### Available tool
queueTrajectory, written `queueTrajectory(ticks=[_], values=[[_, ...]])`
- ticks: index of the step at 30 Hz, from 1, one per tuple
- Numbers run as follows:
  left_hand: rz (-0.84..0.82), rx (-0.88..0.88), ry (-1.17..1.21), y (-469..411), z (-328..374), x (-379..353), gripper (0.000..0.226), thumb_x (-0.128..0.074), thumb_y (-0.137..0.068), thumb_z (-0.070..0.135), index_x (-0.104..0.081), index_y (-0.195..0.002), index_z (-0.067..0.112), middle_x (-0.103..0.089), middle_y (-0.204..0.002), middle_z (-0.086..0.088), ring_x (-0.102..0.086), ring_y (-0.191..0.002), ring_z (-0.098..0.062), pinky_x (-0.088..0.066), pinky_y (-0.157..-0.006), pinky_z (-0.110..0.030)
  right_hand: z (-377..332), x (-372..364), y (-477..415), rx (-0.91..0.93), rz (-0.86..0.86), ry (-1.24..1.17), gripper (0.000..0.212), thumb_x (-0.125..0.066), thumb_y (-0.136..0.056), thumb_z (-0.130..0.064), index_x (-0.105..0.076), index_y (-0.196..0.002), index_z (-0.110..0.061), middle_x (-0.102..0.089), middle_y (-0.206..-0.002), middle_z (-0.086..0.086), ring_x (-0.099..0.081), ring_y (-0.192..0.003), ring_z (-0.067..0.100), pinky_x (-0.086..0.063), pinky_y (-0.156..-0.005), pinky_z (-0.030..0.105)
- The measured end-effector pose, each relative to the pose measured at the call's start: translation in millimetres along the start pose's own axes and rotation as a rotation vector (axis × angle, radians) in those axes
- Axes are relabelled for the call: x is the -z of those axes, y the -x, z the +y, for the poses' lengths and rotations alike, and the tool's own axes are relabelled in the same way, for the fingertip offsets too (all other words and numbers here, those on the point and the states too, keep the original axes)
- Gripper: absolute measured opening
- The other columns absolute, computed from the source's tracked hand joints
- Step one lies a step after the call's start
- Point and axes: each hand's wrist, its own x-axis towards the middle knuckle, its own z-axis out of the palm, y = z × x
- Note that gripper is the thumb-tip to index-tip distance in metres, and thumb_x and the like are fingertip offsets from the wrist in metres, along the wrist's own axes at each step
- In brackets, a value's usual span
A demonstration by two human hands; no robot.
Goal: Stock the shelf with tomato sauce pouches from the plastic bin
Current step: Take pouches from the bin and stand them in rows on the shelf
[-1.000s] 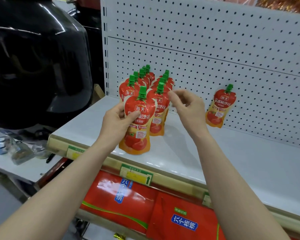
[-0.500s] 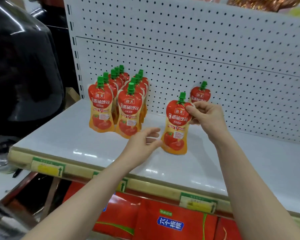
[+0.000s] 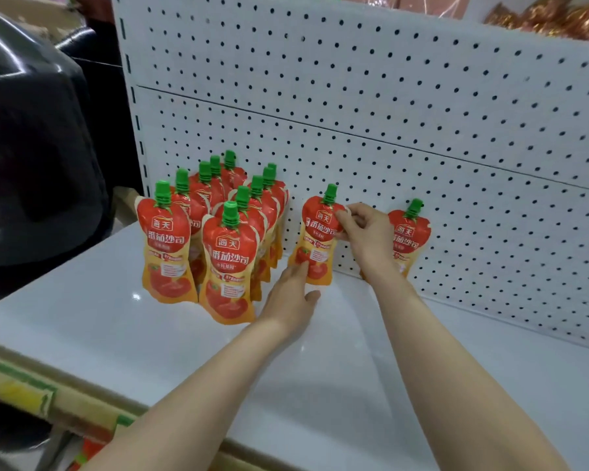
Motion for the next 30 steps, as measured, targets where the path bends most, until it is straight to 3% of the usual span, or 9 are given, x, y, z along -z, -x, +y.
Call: queueTrajectory(ticks=[5,10,15,22,26,30], values=[[0.03,0.006,0.013,-10.3,-6.7,-5.8,0.066,-0.051,-0.098,0.024,-0.016,-0.154,0.019,-0.013,-0.162,0.002,-0.014,-0.149,-0.018,-0.021,-0.12,-0.037,14.6,-10.1,-17.2,0.03,-0.017,0.066,0.024,-0.057,-0.085,-0.053,-0.068,-0.092,-0.033,-0.076,-0.085,-0.009,-0.074,-0.076,0.01,-0.059,-0.078,0.052],[0.05,0.029,-0.002,-18.8,-11.1,-8.1,0.067,-0.051,-0.098,0.027,-0.015,-0.154,0.021,-0.012,-0.162,0.003,-0.013,-0.149,-0.017,-0.019,-0.12,-0.035,11.8,-14.4,-22.6,0.047,-0.012,0.006,0.014,-0.06,-0.097,-0.02,-0.069,-0.105,-0.013,-0.075,-0.091,0.003,-0.074,-0.079,0.015,-0.062,-0.078,0.042],[0.044,0.037,-0.014,-22.8,-11.3,-7.9,0.069,-0.053,-0.098,0.027,-0.015,-0.154,0.02,-0.011,-0.162,0.003,-0.012,-0.149,-0.016,-0.017,-0.118,-0.033,13.5,-13.7,-26.8,0.076,-0.013,0.066,0.006,-0.059,-0.097,-0.021,-0.064,-0.101,-0.024,-0.074,-0.089,0.0,-0.073,-0.074,0.012,-0.061,-0.078,0.037],[0.032,0.042,-0.003,-23.3,-11.0,-7.5,0.068,-0.054,-0.097,0.027,-0.017,-0.154,0.02,-0.014,-0.162,0.003,-0.013,-0.149,-0.016,-0.018,-0.118,-0.034,14.3,-9.4,-28.6,0.12,-0.024,0.213,0.012,-0.058,-0.095,-0.033,-0.061,-0.106,-0.029,-0.071,-0.088,-0.007,-0.069,-0.079,0.015,-0.057,-0.079,0.046],[0.075,-0.011,0.014,-15.9,-4.4,-3.4,0.062,-0.055,-0.096,0.023,-0.026,-0.151,0.021,-0.028,-0.157,0.001,-0.029,-0.142,-0.019,-0.031,-0.115,-0.037,11.9,2.1,-16.0,0.172,-0.008,0.316,0.028,-0.059,-0.097,-0.025,-0.057,-0.124,-0.023,-0.067,-0.094,-0.008,-0.067,-0.084,0.012,-0.057,-0.08,0.04],[0.103,-0.094,0.077,0.3,7.1,3.4,0.053,-0.059,-0.094,0.019,-0.042,-0.144,0.02,-0.048,-0.144,-0.003,-0.046,-0.131,-0.021,-0.043,-0.106,-0.04,3.9,25.9,19.2,0.185,0.024,0.437,0.029,-0.056,-0.098,-0.027,-0.056,-0.126,-0.02,-0.063,-0.093,-0.007,-0.061,-0.082,0.011,-0.049,-0.075,0.031]])
